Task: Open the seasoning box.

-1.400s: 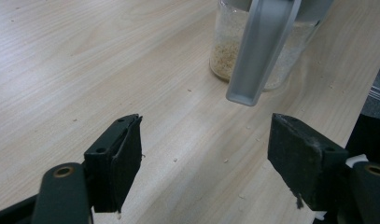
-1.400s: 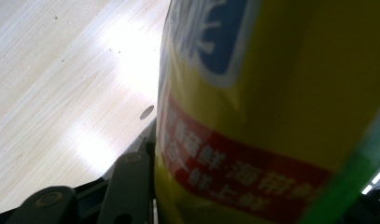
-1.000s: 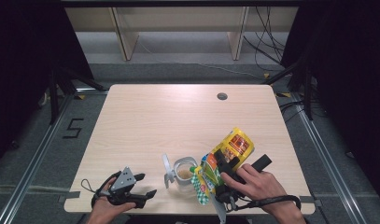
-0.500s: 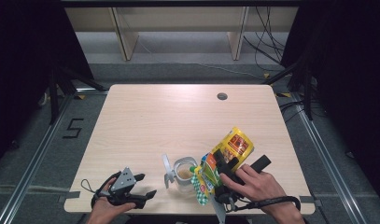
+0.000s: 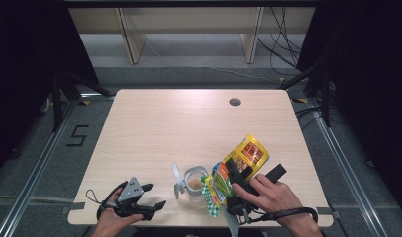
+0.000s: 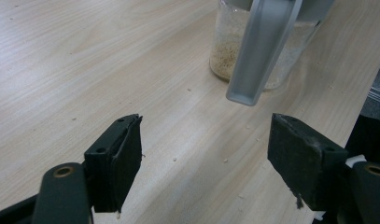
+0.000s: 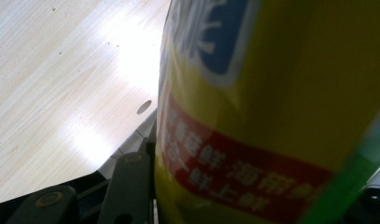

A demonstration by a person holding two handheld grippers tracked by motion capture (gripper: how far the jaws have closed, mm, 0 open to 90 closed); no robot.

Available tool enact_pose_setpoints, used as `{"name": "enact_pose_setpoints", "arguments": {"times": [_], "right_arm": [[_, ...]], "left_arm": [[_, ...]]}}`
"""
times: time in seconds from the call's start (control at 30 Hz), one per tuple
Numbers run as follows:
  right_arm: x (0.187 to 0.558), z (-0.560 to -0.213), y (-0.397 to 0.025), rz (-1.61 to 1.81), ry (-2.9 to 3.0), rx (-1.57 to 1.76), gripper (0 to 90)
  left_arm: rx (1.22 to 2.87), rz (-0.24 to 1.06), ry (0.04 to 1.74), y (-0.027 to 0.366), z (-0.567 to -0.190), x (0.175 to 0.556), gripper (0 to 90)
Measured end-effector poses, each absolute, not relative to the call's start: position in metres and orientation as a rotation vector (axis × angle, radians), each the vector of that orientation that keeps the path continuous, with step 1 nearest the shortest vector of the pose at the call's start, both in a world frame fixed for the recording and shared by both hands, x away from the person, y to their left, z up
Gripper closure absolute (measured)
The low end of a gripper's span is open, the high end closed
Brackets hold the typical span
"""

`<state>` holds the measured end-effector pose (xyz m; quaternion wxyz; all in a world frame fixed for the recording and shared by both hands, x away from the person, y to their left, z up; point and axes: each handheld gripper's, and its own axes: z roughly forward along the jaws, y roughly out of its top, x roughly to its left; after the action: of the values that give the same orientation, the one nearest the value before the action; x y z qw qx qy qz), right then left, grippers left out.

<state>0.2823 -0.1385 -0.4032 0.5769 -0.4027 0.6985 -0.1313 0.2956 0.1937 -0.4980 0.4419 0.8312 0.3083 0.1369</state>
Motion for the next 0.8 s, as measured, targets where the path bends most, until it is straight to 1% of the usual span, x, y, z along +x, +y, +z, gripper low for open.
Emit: {"name": "enact_pose_setpoints", "arguments": {"times": [0.23,0.27,0.3,0.6,0.63,0.67,0.7,0.8], "right_arm": [[0.2827,-0.4033,-0.1396,-0.297,1.646,-0.927,59.2],[0.2828,-0.4032,-0.1396,-0.297,1.647,-0.926,59.2],[0.2829,-0.4032,-0.1396,-0.297,1.649,-0.925,59.2],[0.2824,-0.4028,-0.1395,-0.304,1.641,-0.937,59.2],[0.2825,-0.4028,-0.1396,-0.302,1.642,-0.937,59.2],[0.2825,-0.4028,-0.1396,-0.302,1.642,-0.937,59.2],[0.2825,-0.4033,-0.1399,-0.297,1.65,-0.925,59.3],[0.2821,-0.4026,-0.1394,-0.304,1.641,-0.938,59.3]], "left_arm": [[2.056,0.327,0.779,0.1932,-0.4964,0.296,25.7],[2.078,0.359,0.744,0.1945,-0.4956,0.298,25.7],[2.053,0.334,0.78,0.193,-0.4973,0.2955,25.7],[2.062,0.33,0.779,0.1936,-0.4962,0.2957,25.7],[2.078,0.358,0.744,0.1946,-0.4954,0.298,25.7],[2.078,0.358,0.744,0.1946,-0.4954,0.298,25.7],[2.052,0.334,0.776,0.1932,-0.4978,0.2952,25.7],[2.046,0.336,0.778,0.1929,-0.4969,0.2959,25.7]]}}
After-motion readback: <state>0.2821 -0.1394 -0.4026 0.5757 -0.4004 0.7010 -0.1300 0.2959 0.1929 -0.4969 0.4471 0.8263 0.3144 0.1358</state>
